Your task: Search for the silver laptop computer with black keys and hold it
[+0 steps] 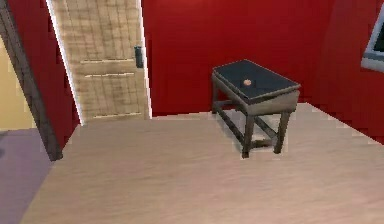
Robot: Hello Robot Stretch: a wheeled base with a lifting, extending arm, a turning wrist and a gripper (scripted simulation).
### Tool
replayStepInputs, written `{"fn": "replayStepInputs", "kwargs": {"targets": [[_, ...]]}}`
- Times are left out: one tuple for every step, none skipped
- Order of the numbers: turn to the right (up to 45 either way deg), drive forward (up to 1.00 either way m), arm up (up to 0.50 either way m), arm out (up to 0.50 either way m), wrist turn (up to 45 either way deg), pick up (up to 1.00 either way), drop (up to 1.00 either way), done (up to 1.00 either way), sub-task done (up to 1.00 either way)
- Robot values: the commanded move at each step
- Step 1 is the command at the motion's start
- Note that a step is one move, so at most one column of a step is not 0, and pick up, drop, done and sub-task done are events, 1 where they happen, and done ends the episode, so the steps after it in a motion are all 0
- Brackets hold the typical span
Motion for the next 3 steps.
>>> {"fn": "replayStepInputs", "kwargs": {"targets": [[-45.0, 0.0, 0.0, 0.0, 0.0, 0.0, 0.0, 0.0, 0.0], [-15.0, 0.0, 0.0, 0.0, 0.0, 0.0, 0.0, 0.0, 0.0], [0.0, 1.0, 0.0, 0.0, 0.0, 0.0, 0.0, 0.0, 0.0]]}}
